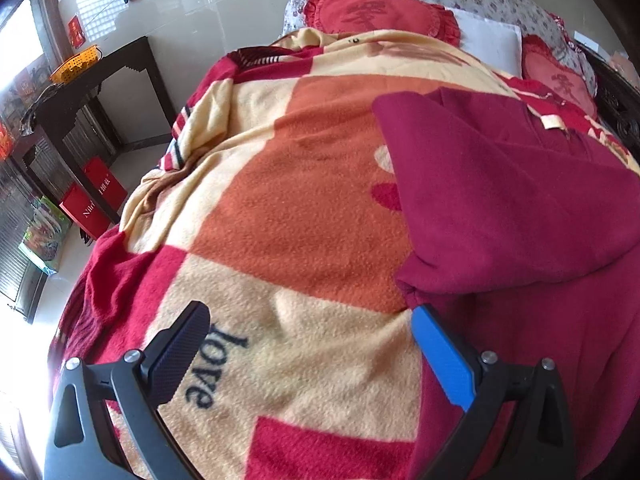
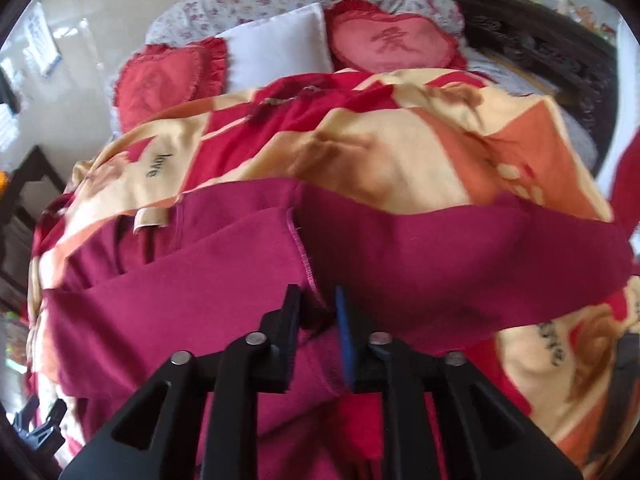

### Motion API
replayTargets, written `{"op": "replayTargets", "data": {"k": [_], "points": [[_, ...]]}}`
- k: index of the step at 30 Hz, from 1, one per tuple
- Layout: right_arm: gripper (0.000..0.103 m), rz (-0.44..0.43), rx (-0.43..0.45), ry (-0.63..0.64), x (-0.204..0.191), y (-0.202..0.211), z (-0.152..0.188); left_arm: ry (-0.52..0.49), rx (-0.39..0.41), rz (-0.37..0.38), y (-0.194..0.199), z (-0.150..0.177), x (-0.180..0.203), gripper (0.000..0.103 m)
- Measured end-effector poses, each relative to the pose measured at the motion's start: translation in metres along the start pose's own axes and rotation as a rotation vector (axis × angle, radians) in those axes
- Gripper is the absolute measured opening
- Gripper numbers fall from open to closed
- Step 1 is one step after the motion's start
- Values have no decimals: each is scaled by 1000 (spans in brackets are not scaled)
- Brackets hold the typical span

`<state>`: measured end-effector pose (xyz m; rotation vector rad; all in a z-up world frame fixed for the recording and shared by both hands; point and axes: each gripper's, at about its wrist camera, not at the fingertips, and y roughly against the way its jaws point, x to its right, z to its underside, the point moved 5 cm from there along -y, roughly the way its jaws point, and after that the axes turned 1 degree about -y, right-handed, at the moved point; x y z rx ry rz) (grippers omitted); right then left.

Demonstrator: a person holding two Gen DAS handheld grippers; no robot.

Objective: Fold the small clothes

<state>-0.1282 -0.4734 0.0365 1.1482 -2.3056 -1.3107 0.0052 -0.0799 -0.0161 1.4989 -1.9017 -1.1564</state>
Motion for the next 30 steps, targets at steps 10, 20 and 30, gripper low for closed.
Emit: {"op": "replayTargets", "data": {"k": [10,20,30], "points": [[31,-534,-51,387,-211,32,9,76,-40,7,-27,-4,-10,103],[0,-447,-212,791,-357,-50,62,108,-16,42,-30,-5,-21,103],[8,-581,-216,615,-346,-48,62,132,72,12,3,-16,-44,103]]}}
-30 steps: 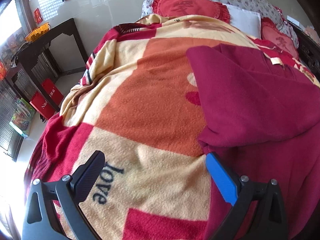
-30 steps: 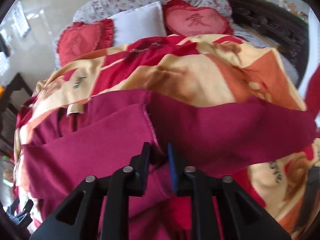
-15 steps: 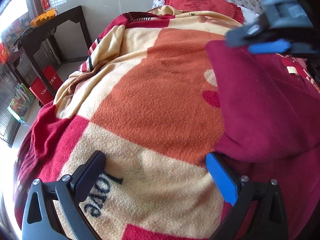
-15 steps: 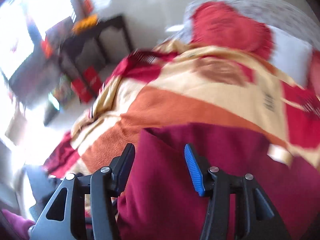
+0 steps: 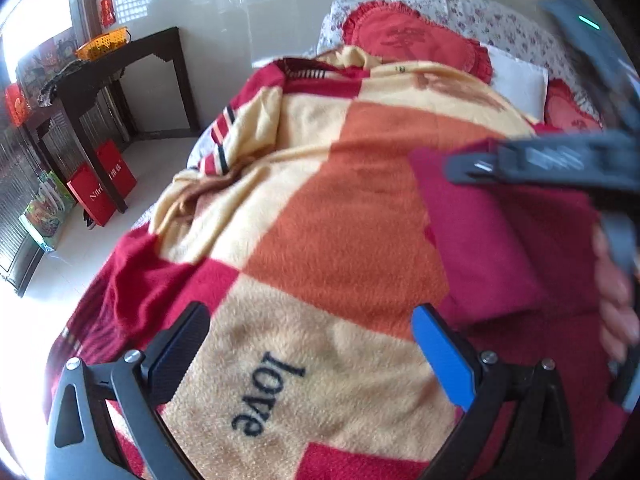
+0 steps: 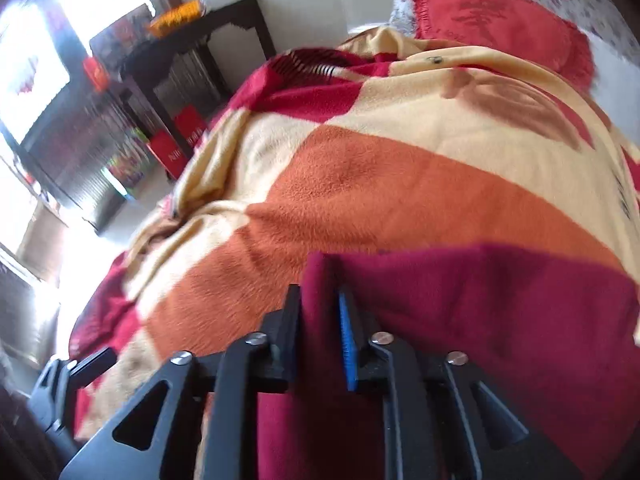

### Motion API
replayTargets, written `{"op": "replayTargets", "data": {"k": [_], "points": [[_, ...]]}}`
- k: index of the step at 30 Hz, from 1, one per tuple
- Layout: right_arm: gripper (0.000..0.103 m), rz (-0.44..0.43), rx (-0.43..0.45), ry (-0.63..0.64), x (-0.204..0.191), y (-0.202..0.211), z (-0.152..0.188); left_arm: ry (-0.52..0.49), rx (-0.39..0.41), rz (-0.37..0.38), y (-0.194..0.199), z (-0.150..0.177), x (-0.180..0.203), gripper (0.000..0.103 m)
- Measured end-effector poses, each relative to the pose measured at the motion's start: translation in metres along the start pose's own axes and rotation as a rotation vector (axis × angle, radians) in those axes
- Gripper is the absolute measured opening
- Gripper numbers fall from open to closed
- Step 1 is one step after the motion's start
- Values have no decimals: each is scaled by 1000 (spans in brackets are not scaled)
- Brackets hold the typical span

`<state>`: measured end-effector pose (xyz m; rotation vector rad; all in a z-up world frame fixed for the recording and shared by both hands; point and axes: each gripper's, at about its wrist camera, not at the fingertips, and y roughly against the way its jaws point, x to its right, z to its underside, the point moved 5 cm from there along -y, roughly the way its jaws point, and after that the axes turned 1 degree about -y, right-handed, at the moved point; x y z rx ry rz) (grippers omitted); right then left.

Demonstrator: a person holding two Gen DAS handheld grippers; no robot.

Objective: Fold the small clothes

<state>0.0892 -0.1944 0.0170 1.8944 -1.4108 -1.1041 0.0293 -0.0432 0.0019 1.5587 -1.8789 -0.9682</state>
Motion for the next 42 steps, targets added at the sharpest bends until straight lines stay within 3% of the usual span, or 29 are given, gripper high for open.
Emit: {"op": "replayTargets", "data": {"k": [5,7,9,13,16,18,20,23,26,28,30,32,33,36,39,42], "points": [[9,83,111,-90,36,81,56,-3,12,52,2,-13,25,103],[9,213,43,-103,57,77,87,-46,-26,26,-14,-12,39,103],[9,280,-90,-142,76,52,110,-99,-68,-60,-31,-7,45,103],[9,261,-54,-200,77,83,117,-94,-87,-105,-20,-1,31,101],[13,201,57,-233,65,139,127,-64,-54,-83,11,1,19,101],[21,230,115,-244,63,175,147,-57,-8,-72,34,1,15,101],[21,274,129,-276,66,203,175,-54,25,-44,54,3,17,101],[21,271,162,-350,71,226,199,-41,42,-14,65,0,24,101],[21,286,189,-403,65,246,226,-45,69,31,60,-14,49,102],[21,302,212,-407,56,261,243,-72,52,22,42,-19,65,102],[21,300,218,-414,48,274,258,-103,-11,-20,13,-13,75,102],[21,309,219,-417,43,281,268,-153,-65,-109,-13,-1,71,102],[21,322,219,-418,42,288,272,-163,-84,-87,-20,7,67,102],[23,346,248,-410,41,300,277,-102,-83,0,-13,16,51,102],[24,341,269,-431,51,299,270,-116,-72,-24,2,18,45,102],[24,357,287,-440,65,294,256,-122,-16,8,24,15,43,102]]}}
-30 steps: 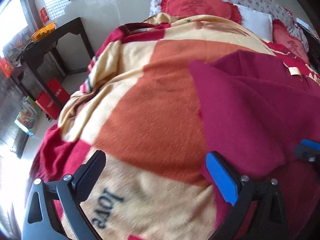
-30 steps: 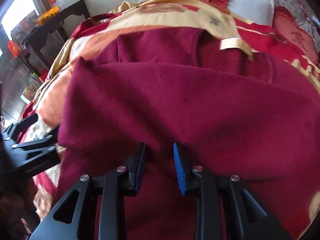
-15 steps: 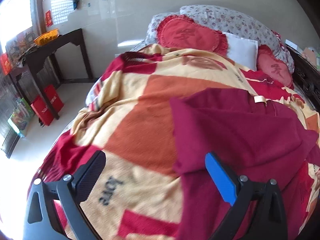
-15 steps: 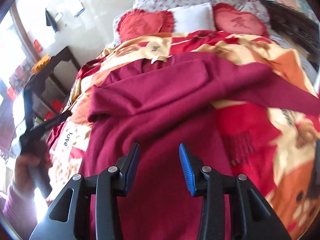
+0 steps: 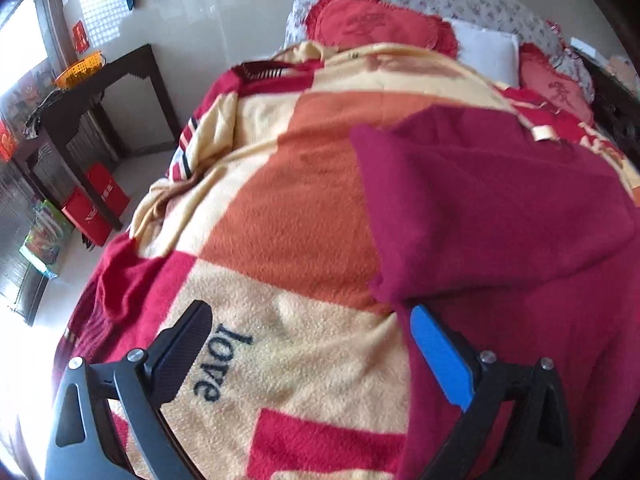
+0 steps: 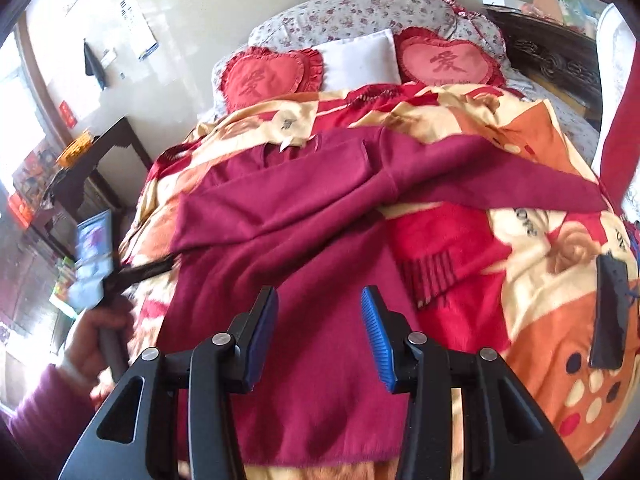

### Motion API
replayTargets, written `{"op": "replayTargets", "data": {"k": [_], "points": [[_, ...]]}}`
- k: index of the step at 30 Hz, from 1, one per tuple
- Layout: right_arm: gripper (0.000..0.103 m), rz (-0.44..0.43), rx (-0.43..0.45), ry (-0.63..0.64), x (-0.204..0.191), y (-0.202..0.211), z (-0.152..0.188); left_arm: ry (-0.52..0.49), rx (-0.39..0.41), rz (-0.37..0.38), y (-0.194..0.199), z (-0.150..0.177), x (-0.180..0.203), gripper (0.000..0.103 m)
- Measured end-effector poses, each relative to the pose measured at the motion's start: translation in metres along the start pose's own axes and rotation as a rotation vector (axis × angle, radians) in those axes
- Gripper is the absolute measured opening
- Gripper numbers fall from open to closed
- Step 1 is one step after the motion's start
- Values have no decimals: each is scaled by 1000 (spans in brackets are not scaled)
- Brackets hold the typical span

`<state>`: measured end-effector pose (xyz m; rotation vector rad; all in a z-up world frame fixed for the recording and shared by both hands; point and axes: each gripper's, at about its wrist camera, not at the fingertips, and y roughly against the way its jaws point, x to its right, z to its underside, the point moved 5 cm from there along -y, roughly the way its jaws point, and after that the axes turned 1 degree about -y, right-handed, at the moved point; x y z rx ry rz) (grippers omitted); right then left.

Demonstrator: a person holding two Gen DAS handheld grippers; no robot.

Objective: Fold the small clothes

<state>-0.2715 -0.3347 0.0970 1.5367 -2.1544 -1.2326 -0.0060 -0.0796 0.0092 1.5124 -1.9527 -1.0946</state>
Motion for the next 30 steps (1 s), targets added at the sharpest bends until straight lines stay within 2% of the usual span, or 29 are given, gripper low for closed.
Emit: {"op": "replayTargets", "data": {"k": [6,9,12,17,19,23,26,30], "points": [[24,42,5,-48,16,-38,-42,6,41,73,13,-18,8,102],[24,67,-14,-111,23,-51,-53,9,50,100,-1,-28,17,102],[24,42,-24,-181,21,-49,-49,-3,7,127,-26,-27,31,102],[24,127,-24,-116,5,-42,-54,-39,-36,154,-52,-22,41,102],[31,141,-9,-95,-2,-47,-65,-30,-39,167,-56,-17,39,102],[31,165,-26,-55,-4,-87,-91,28,-14,215,-62,-9,31,103],[31,219,-53,-5,3,-130,-108,-5,13,182,-61,-8,36,103],[29,293,-86,11,24,-179,-121,5,9,213,-63,-9,35,103]]}}
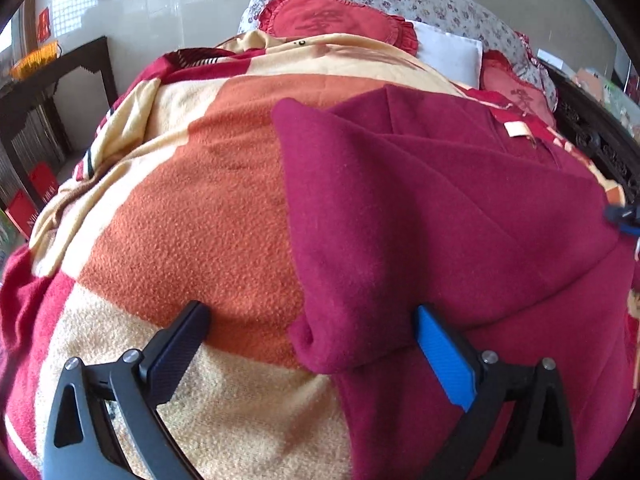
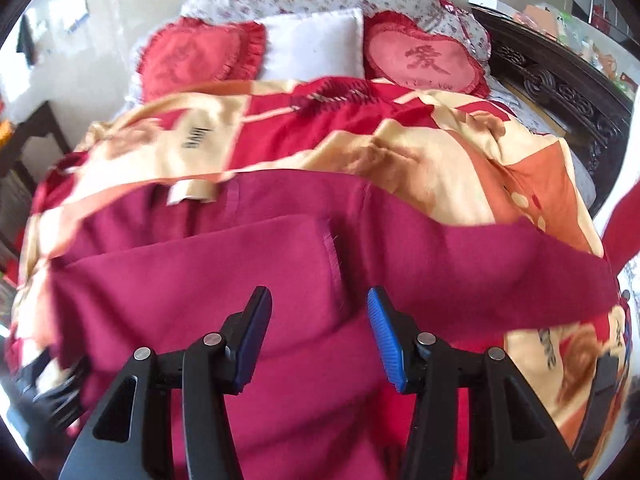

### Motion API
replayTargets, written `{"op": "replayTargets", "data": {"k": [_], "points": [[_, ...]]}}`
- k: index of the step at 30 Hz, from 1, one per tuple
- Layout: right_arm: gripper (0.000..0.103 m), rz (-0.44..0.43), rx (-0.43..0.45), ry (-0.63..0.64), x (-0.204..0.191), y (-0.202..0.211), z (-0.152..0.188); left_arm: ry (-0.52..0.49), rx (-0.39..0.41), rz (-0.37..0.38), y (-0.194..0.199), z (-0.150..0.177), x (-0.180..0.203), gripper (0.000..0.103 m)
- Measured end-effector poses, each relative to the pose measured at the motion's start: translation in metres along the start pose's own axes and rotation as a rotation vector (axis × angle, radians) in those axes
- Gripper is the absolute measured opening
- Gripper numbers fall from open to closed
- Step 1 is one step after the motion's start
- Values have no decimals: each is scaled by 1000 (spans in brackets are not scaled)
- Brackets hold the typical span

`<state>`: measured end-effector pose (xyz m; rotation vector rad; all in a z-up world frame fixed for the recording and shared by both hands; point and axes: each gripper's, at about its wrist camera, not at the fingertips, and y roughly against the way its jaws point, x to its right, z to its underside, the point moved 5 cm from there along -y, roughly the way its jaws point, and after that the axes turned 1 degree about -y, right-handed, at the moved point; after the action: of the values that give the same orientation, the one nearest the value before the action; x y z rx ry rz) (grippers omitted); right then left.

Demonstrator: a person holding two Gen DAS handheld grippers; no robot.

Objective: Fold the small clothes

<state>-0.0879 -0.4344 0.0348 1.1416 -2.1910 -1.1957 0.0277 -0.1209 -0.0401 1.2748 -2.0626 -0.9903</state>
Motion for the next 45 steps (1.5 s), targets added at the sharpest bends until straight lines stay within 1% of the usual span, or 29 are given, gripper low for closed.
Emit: {"op": "replayTargets", "data": {"k": [1,2,3,5,6,7,8,9,10,12,13,15,17,19,20,22,25,27,29,30,31,32,33,34,36,39,41,43,45], "points": [[1,-4,-29,-11,3,-13,-1,-1,-2,2,-1,-1,0,103],[0,-28,-57,-17,4,-22,-3,-6,-2,1,0,-1,1,103],[0,-52,-61,-25,5,-23,-4,-11,0,-4,0,-1,2,103],[0,-93,-12,-21,8,-11,-9,-25,-1,-14,1,-1,4,103],[0,-89,8,-4,10,-7,-11,-31,-3,-20,2,-2,5,103],[0,-61,5,10,12,-10,-12,-38,-7,-23,4,-3,7,103],[0,-37,-23,20,14,-18,-13,-48,-16,-31,7,-5,8,103],[0,-43,-74,18,17,-28,-12,-66,-43,-48,11,-8,11,100],[0,-69,-111,-10,19,-32,-13,-83,-66,-63,15,-11,12,99],[0,-165,-121,-76,25,-11,-14,-124,-90,-81,33,-20,15,99],[7,-198,-106,-88,29,7,-11,-138,-93,-84,44,-26,15,99],[21,-188,-115,-101,43,43,8,-146,-105,-73,66,-37,15,99],[21,-176,-188,-136,62,68,41,-160,-128,-44,88,-48,17,99],[21,-152,-294,-187,79,88,83,-195,-151,-24,112,-59,20,99],[21,-131,-336,-189,84,95,100,-208,-154,-19,118,-62,22,99],[21,-73,-382,-164,86,110,131,-245,-168,-9,136,-71,25,99],[21,-42,-440,-124,84,103,158,-251,-191,-28,152,-75,25,99],[22,-57,-463,-138,86,90,170,-224,-203,-49,158,-75,24,99],[22,-48,-511,-113,89,72,184,-189,-229,-80,161,-72,22,99],[19,-49,-549,-109,91,64,192,-170,-249,-94,162,-69,21,99],[1,-83,-588,-126,92,59,200,-161,-260,-105,163,-68,22,99],[0,-141,-601,-149,91,60,204,-154,-267,-122,165,-66,24,99],[0,-172,-594,-160,92,66,205,-148,-267,-143,168,-65,26,99],[0,-187,-582,-164,94,75,204,-139,-264,-151,170,-64,28,99],[0,-211,-597,-155,103,92,207,-117,-263,-142,174,-63,36,99],[0,-177,-644,-132,126,101,223,-121,-261,-118,173,-63,51,99],[0,-195,-673,-168,135,95,232,-148,-241,-93,170,-62,61,99],[0,-198,-667,-194,136,93,229,-177,-242,-70,166,-61,66,99],[0,-160,-675,-204,132,98,223,-201,-240,-46,160,-58,67,99]]}}
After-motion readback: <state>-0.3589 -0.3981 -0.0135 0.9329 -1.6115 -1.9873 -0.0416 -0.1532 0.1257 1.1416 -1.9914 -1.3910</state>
